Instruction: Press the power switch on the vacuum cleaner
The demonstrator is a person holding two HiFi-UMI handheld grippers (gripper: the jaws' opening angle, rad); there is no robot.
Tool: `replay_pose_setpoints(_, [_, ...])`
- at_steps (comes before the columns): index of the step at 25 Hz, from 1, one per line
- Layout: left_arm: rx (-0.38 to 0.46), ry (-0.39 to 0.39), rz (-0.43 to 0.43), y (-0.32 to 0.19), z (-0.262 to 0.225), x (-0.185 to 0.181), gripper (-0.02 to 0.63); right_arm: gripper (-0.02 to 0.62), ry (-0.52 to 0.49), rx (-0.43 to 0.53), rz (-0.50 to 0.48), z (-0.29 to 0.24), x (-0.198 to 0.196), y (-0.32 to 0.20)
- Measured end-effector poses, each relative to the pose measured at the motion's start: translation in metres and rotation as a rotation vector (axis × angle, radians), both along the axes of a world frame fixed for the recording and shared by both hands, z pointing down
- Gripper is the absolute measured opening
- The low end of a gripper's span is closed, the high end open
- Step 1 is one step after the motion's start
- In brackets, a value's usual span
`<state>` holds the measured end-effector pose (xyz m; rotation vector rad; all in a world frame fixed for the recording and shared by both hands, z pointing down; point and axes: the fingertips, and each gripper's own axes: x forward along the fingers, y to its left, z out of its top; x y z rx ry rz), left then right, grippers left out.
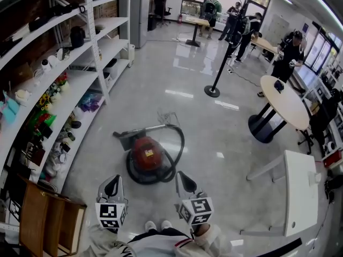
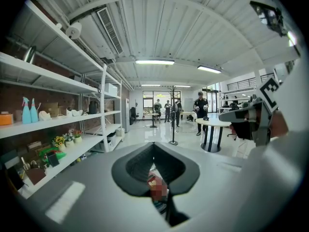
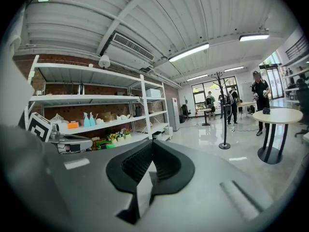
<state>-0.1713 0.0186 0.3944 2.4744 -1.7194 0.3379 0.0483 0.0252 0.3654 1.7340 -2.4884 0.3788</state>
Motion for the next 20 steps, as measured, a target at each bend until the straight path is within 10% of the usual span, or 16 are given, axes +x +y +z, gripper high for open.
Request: replay_pose_setpoints(20, [0.024, -0.008, -0.015, 0.008, -0.014, 0.036, 0.0, 0.0, -0.016, 0.004, -0.038, -0.004, 0.026, 0.01])
